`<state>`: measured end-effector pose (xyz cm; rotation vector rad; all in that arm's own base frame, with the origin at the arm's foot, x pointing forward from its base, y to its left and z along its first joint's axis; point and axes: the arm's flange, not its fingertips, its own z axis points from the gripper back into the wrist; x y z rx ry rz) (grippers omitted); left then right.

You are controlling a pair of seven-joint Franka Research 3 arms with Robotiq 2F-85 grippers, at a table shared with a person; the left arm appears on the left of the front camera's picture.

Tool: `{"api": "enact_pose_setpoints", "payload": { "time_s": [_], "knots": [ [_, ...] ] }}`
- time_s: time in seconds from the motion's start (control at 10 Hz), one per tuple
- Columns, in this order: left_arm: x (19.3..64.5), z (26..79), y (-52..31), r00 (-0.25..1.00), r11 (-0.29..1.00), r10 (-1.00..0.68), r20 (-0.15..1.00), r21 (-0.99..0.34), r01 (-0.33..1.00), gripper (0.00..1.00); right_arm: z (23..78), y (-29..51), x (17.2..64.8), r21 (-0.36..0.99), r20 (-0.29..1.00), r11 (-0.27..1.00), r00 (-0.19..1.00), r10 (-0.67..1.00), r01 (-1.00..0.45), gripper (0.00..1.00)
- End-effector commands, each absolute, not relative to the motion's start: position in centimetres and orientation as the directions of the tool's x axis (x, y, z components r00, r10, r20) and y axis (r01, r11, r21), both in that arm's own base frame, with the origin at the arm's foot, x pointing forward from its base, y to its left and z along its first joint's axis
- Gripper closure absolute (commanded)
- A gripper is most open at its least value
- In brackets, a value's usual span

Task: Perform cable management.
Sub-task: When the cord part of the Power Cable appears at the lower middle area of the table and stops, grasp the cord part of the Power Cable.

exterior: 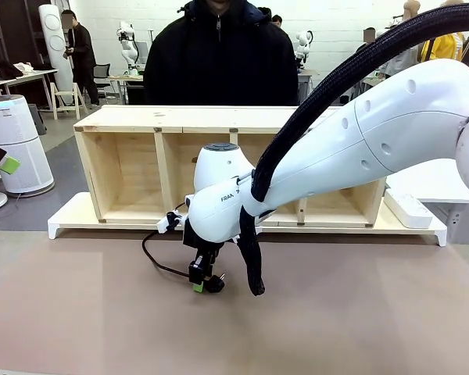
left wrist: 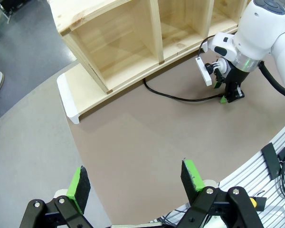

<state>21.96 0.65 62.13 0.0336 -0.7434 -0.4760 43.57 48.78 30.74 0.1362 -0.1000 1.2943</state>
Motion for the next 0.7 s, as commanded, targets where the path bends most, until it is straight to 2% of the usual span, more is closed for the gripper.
{"api": "enact_pose_setpoints", "payload": {
  "time_s": [0.0, 0.1, 0.2, 0.3, 0.6],
  "knots": [
    [22.31, 62.17, 0.68, 0.629, 0.894, -0.427, 0.65, 0.198, 0.401, 0.0, 31.21, 48.71, 43.71, 0.088, 0.15, 0.259, 0.27, 0.951, -0.962, 0.67],
    [22.31, 62.17, 0.68, 0.629, 0.894, -0.427, 0.65, 0.198, 0.401, 0.0, 31.24, 48.73, 43.72, 0.089, 0.148, 0.259, 0.27, 0.952, -0.962, 0.81],
    [22.31, 62.17, 0.68, 0.629, 0.894, -0.427, 0.65, 0.198, 0.401, 0.0, 31.32, 48.79, 43.78, 0.088, 0.147, 0.261, 0.271, 0.951, -0.961, 0.86],
    [22.31, 62.17, 0.68, 0.629, 0.894, -0.427, 0.65, 0.198, 0.401, 0.0, 31.35, 48.79, 43.75, 0.087, 0.143, 0.26, 0.27, 0.952, -0.962, 1.0],
    [22.31, 62.17, 0.68, 0.629, 0.894, -0.427, 0.65, 0.198, 0.401, 0.0, 31.39, 48.93, 43.72, 0.086, 0.129, 0.259, 0.269, 0.954, -0.962, 1.0]
  ]
}}
